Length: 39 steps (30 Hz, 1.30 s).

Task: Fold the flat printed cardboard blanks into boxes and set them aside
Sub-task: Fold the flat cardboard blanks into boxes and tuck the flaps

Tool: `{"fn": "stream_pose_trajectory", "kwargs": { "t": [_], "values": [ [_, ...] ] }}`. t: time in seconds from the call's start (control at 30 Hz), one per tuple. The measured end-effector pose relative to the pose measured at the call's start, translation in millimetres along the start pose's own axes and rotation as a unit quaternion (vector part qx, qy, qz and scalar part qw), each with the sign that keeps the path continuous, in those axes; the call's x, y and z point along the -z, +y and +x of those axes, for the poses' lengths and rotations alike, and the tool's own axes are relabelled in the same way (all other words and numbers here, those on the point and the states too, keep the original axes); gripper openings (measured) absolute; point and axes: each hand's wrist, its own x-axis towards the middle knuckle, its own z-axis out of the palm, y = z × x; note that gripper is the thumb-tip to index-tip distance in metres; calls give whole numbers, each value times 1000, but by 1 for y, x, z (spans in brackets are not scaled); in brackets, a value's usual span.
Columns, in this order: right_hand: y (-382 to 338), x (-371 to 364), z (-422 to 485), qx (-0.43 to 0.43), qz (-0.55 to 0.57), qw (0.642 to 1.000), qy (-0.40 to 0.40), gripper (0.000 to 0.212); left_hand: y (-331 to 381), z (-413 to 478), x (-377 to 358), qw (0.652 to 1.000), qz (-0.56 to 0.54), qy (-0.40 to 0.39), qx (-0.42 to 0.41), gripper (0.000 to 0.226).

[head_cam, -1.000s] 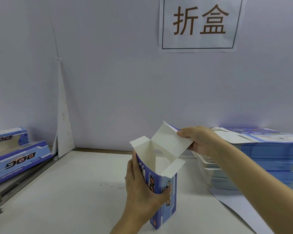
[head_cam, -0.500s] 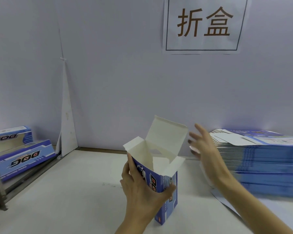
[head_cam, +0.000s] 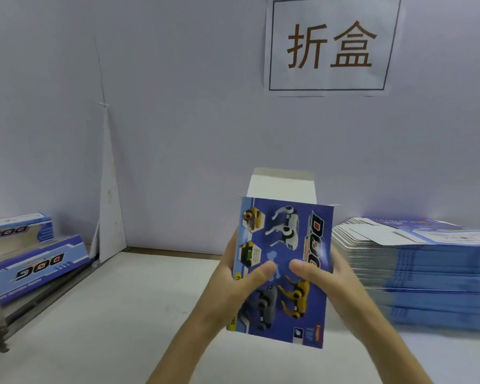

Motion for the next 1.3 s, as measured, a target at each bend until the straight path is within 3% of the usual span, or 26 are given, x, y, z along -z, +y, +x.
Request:
{"fn": "stream_pose_trajectory", "kwargs": {
  "t": [0.07,0.17,0.33,0.5,0.63,0.73,0.8,0.93,1.0,1.07,1.13,1.2,1.3],
  "values": [
    [-4,-4,1,19,16,1000,-5,76,4,1,-1,1000,-29,8,-1,63],
    [-10,-2,0,37,40,998,-16,77,5,3,2,991,-90,95,-9,31],
    [-12,-2,-2,39,31,999,-17,101,5,1,1,993,-93,71,2,43],
    [-6,0,-3,39,9,999,-10,84,5,2,-1,994,-69,86,-29,34],
    [-4,-1,-3,24,-19,1000,-4,89,8,0,-4,993,-42,88,-59,34],
    [-1,1,-1,24,4,1000,-4,81,8,-3,-7,991,-35,105,-70,32],
    [-1,3,-2,32,16,999,-9,85,8,-3,-5,993,-83,70,-45,43],
    [2,1,-3,61,77,995,26,48,8,-2,13,990,-122,-62,34,72],
    [4,-1,-1,59,85,994,39,59,7,-3,19,985,-124,-101,71,58],
    [1,-5,-1,38,65,997,30,72,4,-3,23,984,-126,-89,86,36],
    [3,-5,2,13,41,999,22,60,1,-2,29,988,-116,-49,92,21],
    [6,-4,2,-18,20,1000,6,49,3,-2,41,988,-111,-54,92,26],
    [10,-2,2,-61,-31,997,-28,61,14,-6,64,983,-45,-136,119,53]
  ]
}}
